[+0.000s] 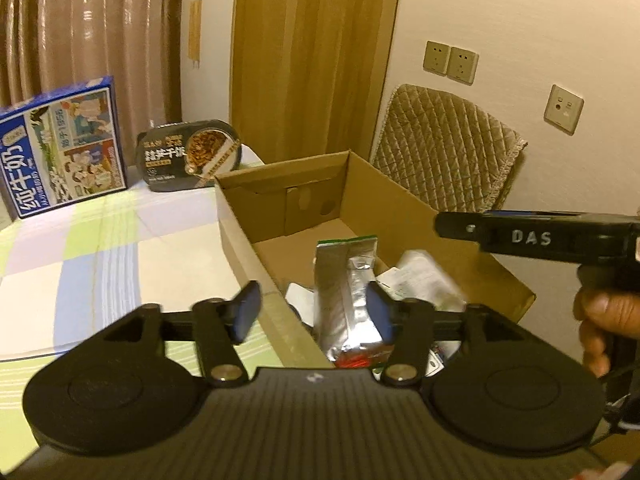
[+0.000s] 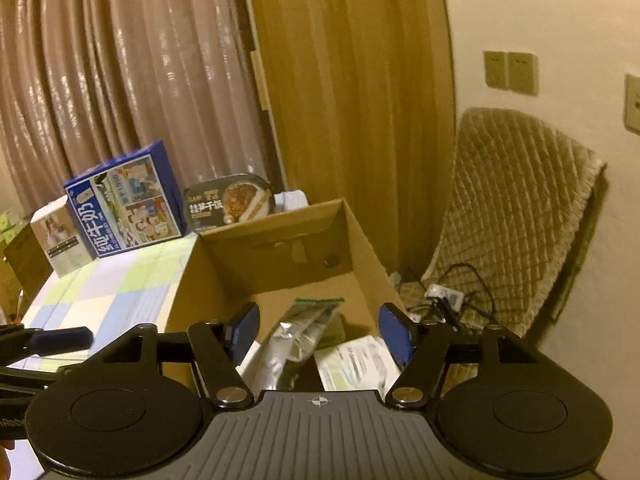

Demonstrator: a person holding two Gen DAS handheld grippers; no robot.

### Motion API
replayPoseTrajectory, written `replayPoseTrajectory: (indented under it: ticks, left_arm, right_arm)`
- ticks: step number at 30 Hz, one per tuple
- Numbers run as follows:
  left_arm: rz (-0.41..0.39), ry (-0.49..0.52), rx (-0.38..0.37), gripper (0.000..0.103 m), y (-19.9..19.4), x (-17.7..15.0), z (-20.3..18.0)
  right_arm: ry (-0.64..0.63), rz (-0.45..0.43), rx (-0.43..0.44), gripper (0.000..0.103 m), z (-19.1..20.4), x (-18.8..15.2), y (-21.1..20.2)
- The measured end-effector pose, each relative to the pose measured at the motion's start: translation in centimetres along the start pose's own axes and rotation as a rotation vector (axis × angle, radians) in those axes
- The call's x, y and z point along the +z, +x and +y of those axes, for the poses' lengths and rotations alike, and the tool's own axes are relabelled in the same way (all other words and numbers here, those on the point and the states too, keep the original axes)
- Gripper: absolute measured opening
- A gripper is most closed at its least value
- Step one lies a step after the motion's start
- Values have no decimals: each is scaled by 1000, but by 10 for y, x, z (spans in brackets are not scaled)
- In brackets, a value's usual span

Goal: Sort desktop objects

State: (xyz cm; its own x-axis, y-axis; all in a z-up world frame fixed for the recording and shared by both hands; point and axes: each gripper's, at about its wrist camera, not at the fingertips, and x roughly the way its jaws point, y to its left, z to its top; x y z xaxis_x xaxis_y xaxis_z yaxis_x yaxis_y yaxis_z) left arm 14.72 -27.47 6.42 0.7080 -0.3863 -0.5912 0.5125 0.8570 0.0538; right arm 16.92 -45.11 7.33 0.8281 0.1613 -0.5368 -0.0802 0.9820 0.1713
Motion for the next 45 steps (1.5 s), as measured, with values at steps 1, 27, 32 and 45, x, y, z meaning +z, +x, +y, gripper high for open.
replayPoseTrajectory:
  ticks: [1,27,32,45]
  left_arm:
    - [-3,-4,1,65,-2,-1,0]
    - [-6,-142,46,102,-104,-49,-12]
    - [16,-153,38,102,-120,-54,-21]
    - [47,-159,78,102,-155,-69,-43]
  right_arm:
    - [7,2,-4,69,-1,-2,-3]
    - [31,-39,-77,101,7,-41,-148]
    - [4,-39,-89,101,15,-46,-167]
    - [-75,-23,-96,101,34,-71,-203]
